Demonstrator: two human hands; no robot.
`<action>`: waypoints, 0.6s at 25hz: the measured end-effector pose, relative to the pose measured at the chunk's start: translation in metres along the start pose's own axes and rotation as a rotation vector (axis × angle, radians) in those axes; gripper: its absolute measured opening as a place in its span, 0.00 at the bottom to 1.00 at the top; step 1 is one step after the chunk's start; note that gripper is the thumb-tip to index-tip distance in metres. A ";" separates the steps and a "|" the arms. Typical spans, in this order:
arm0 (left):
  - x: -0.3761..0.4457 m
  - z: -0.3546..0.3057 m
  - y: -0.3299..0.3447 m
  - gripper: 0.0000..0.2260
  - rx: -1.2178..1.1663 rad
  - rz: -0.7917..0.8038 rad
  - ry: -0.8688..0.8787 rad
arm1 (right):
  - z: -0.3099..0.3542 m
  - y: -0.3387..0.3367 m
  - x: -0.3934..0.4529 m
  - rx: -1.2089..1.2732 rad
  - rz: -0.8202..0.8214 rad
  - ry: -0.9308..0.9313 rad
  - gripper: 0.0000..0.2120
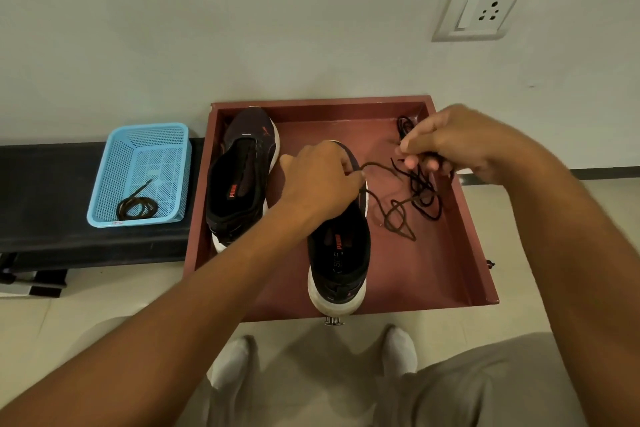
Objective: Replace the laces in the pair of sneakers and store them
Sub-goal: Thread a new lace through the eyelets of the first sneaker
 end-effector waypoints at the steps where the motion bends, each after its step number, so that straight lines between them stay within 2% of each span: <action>1: -0.004 -0.007 -0.002 0.13 -0.074 -0.005 0.013 | 0.006 -0.011 -0.005 -0.009 -0.049 -0.015 0.05; 5: -0.030 -0.037 0.020 0.15 -0.231 0.016 0.079 | 0.031 -0.045 -0.025 -0.037 -0.261 -0.079 0.03; 7: -0.039 -0.047 0.038 0.15 -0.150 -0.009 0.152 | 0.036 -0.048 -0.028 -0.028 -0.295 -0.097 0.04; 11: -0.040 -0.042 0.067 0.13 0.196 0.046 0.260 | 0.024 -0.020 -0.017 -0.083 -0.187 -0.070 0.05; 15: -0.039 -0.033 0.062 0.14 0.304 0.026 0.324 | -0.002 0.014 0.003 -0.095 -0.062 -0.015 0.05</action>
Point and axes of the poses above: each hand's wrist, its own x-axis towards the middle knuckle, its own y-axis out of the palm, z = x × y, the point moved 6 cm from there along x, towards the middle knuckle, and after that the axes turned 6 degrees about -z, right-handed, at the moved point
